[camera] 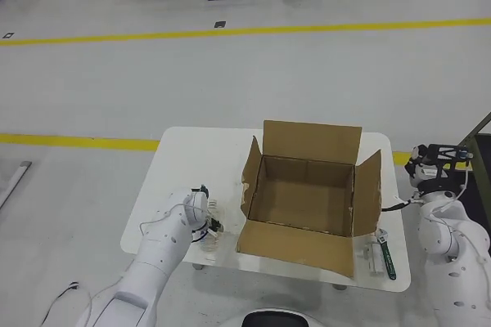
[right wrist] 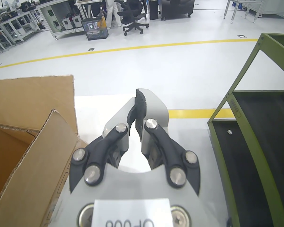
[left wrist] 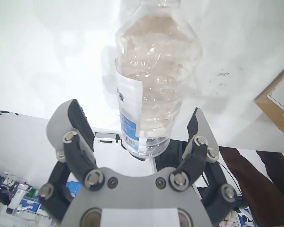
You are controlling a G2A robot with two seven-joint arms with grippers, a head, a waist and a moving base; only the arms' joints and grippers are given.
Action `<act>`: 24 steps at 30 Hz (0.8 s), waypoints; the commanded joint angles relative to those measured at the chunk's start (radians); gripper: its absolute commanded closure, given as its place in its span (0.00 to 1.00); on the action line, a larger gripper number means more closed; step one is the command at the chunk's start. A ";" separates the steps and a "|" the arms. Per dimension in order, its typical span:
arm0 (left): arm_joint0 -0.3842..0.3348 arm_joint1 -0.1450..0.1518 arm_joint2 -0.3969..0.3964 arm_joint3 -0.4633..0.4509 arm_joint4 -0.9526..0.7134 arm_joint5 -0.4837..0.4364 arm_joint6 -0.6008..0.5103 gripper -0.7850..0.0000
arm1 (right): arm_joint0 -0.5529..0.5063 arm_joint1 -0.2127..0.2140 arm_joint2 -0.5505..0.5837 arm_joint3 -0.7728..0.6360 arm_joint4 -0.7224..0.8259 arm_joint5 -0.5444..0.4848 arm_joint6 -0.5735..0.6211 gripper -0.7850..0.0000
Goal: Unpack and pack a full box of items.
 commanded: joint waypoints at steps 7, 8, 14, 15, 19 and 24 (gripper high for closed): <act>-0.023 -0.010 0.021 0.089 -0.012 -0.040 0.068 0.54 | -0.001 0.003 -0.002 -0.005 0.011 -0.002 0.006 1.00; -0.025 -0.011 0.022 0.096 -0.015 -0.042 0.073 0.61 | -0.002 0.003 -0.002 -0.006 0.012 -0.002 0.007 1.00; -0.033 -0.013 0.024 0.113 -0.025 -0.052 0.106 1.00 | -0.001 0.005 0.010 -0.016 0.052 0.002 0.020 1.00; -0.035 -0.012 0.022 0.112 -0.027 -0.050 0.112 1.00 | 0.002 0.005 0.015 -0.017 0.072 0.001 0.029 1.00; -0.048 -0.003 0.002 0.086 -0.036 -0.032 0.114 1.00 | 0.033 0.005 0.049 -0.017 0.245 0.006 0.124 1.00; -0.046 0.024 -0.038 0.000 -0.007 0.012 0.083 1.00 | 0.081 0.011 0.082 -0.028 0.462 0.038 0.387 0.00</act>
